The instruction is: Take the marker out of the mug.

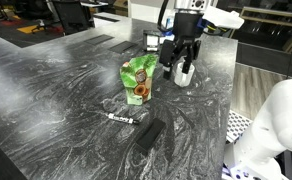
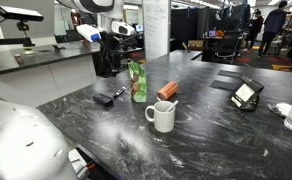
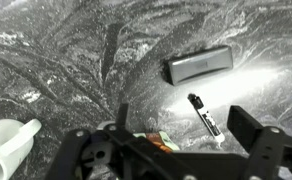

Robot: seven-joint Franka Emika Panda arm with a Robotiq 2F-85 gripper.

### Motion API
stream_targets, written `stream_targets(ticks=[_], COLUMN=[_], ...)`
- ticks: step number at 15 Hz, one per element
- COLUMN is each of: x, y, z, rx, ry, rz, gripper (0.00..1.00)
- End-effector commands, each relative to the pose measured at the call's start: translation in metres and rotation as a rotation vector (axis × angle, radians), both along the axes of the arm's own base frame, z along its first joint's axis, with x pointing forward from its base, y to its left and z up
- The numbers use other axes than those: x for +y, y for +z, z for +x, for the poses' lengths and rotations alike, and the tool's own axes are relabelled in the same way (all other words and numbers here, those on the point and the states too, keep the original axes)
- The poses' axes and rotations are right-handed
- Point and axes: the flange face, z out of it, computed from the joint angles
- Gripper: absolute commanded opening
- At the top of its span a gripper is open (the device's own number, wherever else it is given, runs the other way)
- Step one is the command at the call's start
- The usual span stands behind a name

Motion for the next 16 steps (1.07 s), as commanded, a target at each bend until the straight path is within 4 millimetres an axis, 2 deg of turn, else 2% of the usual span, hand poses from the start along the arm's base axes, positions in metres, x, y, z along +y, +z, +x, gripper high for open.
stream_targets(ticks=[1, 5, 7, 9, 12, 16], x=[-0.018, -0.062, -0.085, -0.096, -0.109, -0.152], y=[-0.016, -0.028, -0.024, -0.023, -0.021, -0.01], z=[0.031, 0.07, 0.082, 0.089, 0.09, 0.085], rx=[-0.115, -0.196, -0.226, -0.224, -0.178, -0.12], ry=[-0.133, -0.297, -0.355, -0.408, -0.472, -0.566], rz=[-0.023, -0.106, -0.175, -0.255, -0.347, -0.394], gripper=[1.0, 1.0, 1.0, 1.0, 1.0, 1.0])
